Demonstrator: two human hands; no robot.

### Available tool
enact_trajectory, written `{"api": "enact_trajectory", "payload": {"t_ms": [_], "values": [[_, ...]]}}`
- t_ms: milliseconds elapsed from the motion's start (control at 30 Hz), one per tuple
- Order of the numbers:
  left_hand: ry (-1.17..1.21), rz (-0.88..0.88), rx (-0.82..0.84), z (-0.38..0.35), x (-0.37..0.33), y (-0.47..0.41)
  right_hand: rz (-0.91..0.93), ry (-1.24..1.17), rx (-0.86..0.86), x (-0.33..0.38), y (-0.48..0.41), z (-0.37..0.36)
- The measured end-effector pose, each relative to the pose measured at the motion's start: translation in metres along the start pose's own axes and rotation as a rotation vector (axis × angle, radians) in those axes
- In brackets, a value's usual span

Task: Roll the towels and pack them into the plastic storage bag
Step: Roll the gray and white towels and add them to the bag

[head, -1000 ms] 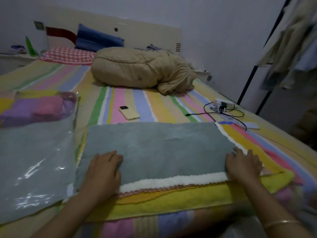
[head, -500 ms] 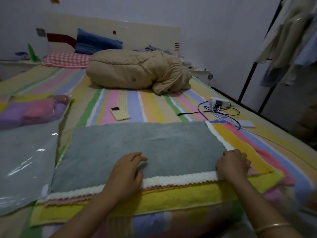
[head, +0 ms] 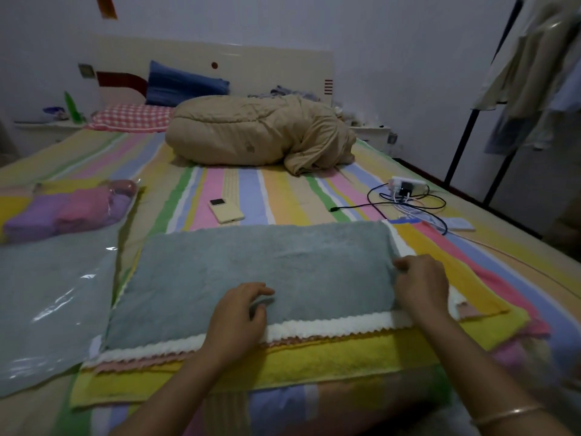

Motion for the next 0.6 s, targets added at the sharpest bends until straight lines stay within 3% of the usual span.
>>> {"api": "enact_trajectory", "payload": {"t_ms": [133,233,300,367,433,533,600], "values": [[0.364,0.283,-0.059,0.015,0.016,-0.01,0.312,-0.262,0.088,0.113,0.029,0.008],[0.814,0.673,-0.045,0.02,0.043,-0.014,0.588,-0.502,0.277,0.195,0.068,0.003],[0.973,0.825,0.017,0.024,0.051,-0.009,0.714,-0.582,0.432,0.228,0.088,-0.007],[0.936,0.886,0.104,0.03,0.056,-0.008,0.719,-0.661,0.539,0.237,0.088,-0.019],[0.797,0.877,0.2,0.032,0.062,-0.012,0.652,-0.689,0.526,0.227,0.066,-0.032],[0.599,0.808,0.251,0.033,0.07,-0.022,0.672,-0.372,0.404,0.205,0.025,-0.06],[0.493,0.727,0.281,0.03,0.07,-0.027,0.706,-0.158,0.438,0.196,0.007,-0.081]]}}
Point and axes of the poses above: each hand's wrist, its own y-axis away from the middle knuckle, its own z-axis out of the back of the hand, x = y × z, the point moved 8 cm from there along -y, towards the middle knuckle, and after that the axes turned 5 degrees about z, right-handed, at the moved point
